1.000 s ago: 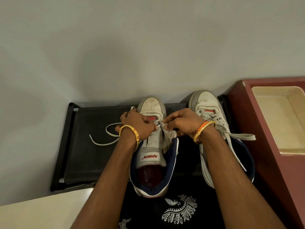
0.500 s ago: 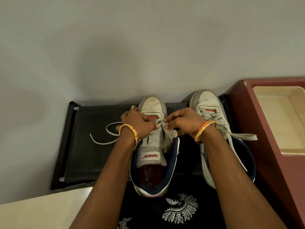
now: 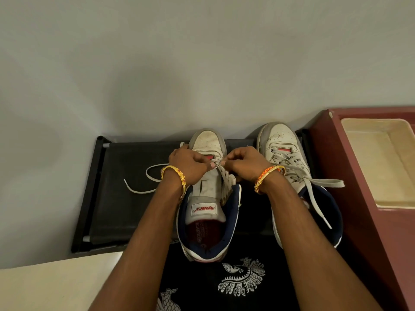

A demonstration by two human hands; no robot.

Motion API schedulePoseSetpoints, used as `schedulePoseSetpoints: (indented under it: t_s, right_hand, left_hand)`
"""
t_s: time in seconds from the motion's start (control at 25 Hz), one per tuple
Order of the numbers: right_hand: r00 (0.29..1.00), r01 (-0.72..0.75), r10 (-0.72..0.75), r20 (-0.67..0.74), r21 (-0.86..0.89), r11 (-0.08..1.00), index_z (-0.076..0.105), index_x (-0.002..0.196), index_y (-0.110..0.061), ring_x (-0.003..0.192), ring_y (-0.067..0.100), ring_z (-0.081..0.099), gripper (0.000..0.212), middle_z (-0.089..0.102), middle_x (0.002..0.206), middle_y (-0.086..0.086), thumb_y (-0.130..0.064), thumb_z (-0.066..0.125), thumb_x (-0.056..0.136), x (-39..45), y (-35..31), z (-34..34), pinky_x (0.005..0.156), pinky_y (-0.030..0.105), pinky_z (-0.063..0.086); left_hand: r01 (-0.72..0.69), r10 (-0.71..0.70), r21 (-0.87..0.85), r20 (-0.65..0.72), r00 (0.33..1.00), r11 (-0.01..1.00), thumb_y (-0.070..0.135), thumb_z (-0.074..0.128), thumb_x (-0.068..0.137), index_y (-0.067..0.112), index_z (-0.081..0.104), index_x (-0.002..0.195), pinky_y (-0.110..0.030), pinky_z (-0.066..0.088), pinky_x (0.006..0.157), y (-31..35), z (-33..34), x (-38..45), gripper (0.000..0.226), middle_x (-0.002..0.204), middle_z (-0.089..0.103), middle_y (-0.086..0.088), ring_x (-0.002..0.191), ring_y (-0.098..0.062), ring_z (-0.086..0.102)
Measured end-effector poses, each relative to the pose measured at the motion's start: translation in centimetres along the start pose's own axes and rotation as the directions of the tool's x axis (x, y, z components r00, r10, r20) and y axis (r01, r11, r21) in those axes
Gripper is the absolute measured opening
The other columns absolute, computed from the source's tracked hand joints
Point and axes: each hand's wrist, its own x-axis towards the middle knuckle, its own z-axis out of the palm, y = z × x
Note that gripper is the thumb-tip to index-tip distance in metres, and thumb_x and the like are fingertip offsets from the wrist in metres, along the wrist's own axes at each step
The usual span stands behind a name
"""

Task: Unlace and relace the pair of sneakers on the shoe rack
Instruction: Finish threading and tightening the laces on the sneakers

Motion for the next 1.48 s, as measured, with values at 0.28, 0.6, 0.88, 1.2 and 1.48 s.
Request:
schedulePoseSetpoints:
  t_s: [0.28,0.6,0.88,1.2,1.48]
  right_hand:
    - [0.843,0.346,-0.372,-0.389,-0.139,0.928,0.048,0.077,-0.02,0.091,0.023,0.064,0.022,0.063,0.089,0.004,-0.004,0.048,0.092,-3.3,-2.0,-2.0,0.083,0.045,0.055]
    - [0.523,0.851,-0.751,-0.403,0.284,0.441,0.046,0.085,-0.011,0.065,0.012,0.057,0.015,0.056,0.073,0.0,-0.004,0.038,0.095,-16.1,-9.5,-2.4,0.066,0.03,0.054]
    - [0.645,0.747,-0.674,-0.362,0.109,0.656,0.057,0.075,-0.017,0.058,0.003,0.05,0.019,0.059,0.07,-0.004,-0.003,0.054,0.088,-13.9,-6.4,-1.3,0.056,0.018,0.042]
    - [0.912,0.25,-0.354,-0.208,-0.402,0.881,0.069,0.113,-0.014,0.11,0.022,0.06,0.028,0.067,0.115,0.008,-0.009,0.056,0.089,-3.0,0.8,1.5,0.096,0.031,0.047]
    - [0.96,0.124,-0.117,-0.254,0.01,0.992,0.075,0.087,-0.012,0.092,0.024,0.065,0.013,0.072,0.092,0.01,-0.005,0.064,0.084,-1.7,2.9,1.1,0.095,0.044,0.049]
  left_hand:
    - [-0.066,0.051,-0.142,-0.108,0.993,0.988,0.014,0.069,0.083,0.017,0.068,0.107,-0.034,0.038,0.102,-0.4,-0.8,-4.7,0.025,0.129,0.053,-0.001,0.122,-0.02,0.047]
    - [-0.126,0.022,-0.232,-0.403,0.915,0.964,-0.008,0.056,0.083,0.008,0.055,0.124,-0.024,0.04,0.093,-1.0,2.2,-8.3,0.044,0.126,0.045,-0.012,0.113,-0.025,0.05]
    - [0.07,-0.174,-0.41,-0.222,0.959,0.909,0.0,0.052,0.089,0.007,0.053,0.127,-0.034,0.046,0.091,-1.0,1.5,-8.8,0.038,0.127,0.054,-0.015,0.112,-0.029,0.054]
    - [0.018,-0.125,-0.453,-0.207,0.97,0.891,0.004,0.054,0.087,0.012,0.059,0.119,-0.026,0.045,0.077,-1.3,1.1,-8.3,0.033,0.122,0.057,-0.009,0.092,-0.016,0.053]
    - [0.032,-0.142,-0.438,-0.221,0.965,0.898,-0.003,0.049,0.088,0.012,0.057,0.122,-0.031,0.049,0.086,-1.2,1.0,-8.0,0.038,0.13,0.053,-0.01,0.113,-0.026,0.054]
